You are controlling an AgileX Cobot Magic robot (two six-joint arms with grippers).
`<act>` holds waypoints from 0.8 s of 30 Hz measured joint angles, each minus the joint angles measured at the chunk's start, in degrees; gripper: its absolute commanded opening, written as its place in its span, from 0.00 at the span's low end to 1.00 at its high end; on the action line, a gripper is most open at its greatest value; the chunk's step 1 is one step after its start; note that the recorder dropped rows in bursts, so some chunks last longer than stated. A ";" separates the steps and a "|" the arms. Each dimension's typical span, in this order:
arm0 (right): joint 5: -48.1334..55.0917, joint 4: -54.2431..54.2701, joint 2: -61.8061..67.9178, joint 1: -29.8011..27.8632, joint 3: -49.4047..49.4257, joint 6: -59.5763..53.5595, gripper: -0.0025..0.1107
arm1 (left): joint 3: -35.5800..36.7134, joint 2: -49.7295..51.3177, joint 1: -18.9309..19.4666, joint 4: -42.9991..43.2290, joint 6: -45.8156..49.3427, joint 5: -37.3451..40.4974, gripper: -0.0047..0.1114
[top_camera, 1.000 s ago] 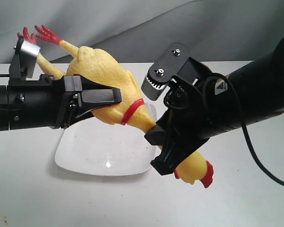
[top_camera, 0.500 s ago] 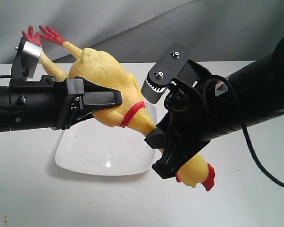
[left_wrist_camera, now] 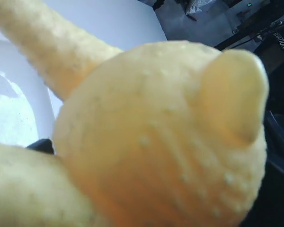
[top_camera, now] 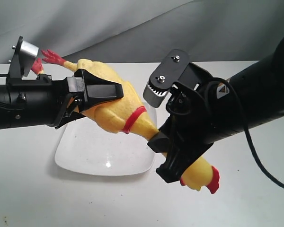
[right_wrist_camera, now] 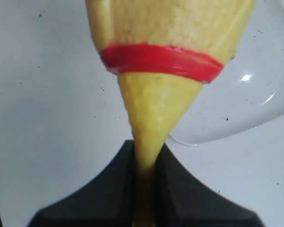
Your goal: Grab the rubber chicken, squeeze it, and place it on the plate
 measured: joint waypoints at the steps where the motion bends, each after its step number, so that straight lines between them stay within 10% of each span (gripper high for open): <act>1: -0.25 0.10 0.00 0.00 0.00 0.00 0.02 | -0.36 0.00 0.00 0.16 -0.24 0.00 0.41; 4: -0.68 0.20 0.00 0.00 0.00 -0.11 0.02 | -1.51 0.00 0.00 0.39 -0.25 1.14 0.05; 24: -1.31 1.25 0.18 0.00 0.00 -0.32 0.02 | -1.97 0.00 -0.35 1.73 -0.02 -2.92 0.04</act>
